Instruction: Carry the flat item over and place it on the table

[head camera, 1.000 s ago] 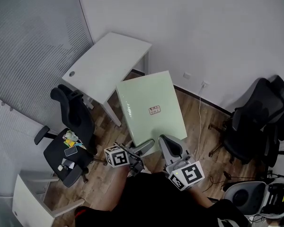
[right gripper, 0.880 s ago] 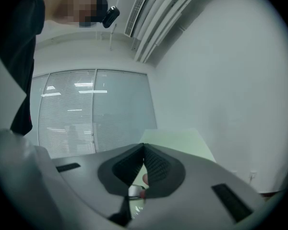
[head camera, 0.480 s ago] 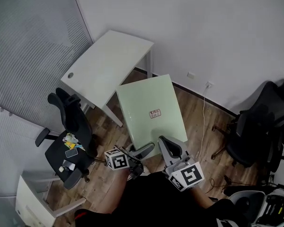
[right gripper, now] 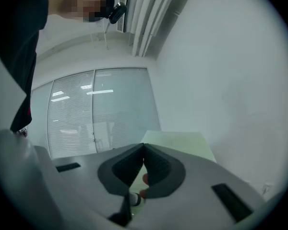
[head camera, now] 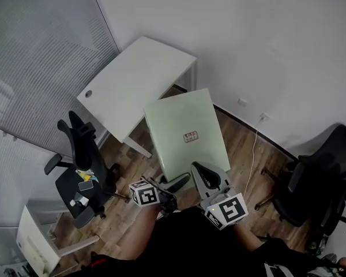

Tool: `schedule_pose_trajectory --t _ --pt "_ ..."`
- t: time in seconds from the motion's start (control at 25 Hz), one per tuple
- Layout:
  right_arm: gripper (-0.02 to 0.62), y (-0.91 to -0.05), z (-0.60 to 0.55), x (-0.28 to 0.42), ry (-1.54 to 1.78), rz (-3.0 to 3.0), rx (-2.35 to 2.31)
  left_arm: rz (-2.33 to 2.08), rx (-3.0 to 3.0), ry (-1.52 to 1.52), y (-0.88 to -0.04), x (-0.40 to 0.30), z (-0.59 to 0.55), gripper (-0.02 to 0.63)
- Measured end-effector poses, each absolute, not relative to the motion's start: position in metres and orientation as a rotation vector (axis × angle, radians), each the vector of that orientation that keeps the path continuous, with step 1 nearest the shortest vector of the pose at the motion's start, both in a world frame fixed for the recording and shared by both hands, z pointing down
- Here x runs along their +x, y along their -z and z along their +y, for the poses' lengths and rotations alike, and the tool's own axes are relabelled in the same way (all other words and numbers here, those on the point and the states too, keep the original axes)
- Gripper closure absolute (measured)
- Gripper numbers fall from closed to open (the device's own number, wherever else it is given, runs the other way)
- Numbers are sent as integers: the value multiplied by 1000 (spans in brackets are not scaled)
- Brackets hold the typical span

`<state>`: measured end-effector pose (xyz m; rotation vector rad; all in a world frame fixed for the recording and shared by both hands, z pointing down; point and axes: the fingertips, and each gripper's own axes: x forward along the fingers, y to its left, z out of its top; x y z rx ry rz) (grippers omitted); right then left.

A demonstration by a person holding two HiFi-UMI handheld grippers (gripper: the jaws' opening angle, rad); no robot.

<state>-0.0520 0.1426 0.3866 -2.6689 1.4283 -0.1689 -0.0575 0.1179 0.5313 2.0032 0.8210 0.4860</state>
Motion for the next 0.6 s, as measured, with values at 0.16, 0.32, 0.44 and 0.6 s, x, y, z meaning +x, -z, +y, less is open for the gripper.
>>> schedule_pose_trajectory --t 0.16,0.32,0.44,0.6 --pt "595 -380 154 -17 152 1504 -2641 765 2019 -467 -528 -21 130 287" --pt "595 -378 169 21 143 1586 -2608 696 2037 -429 -524 16 147 287" --pt "596 -376 177 43 130 1661 -2575 658 2056 -391 -522 38 158 287" --pt "595 -371 185 67 117 1750 -2518 601 2069 -323 -519 64 165 287"
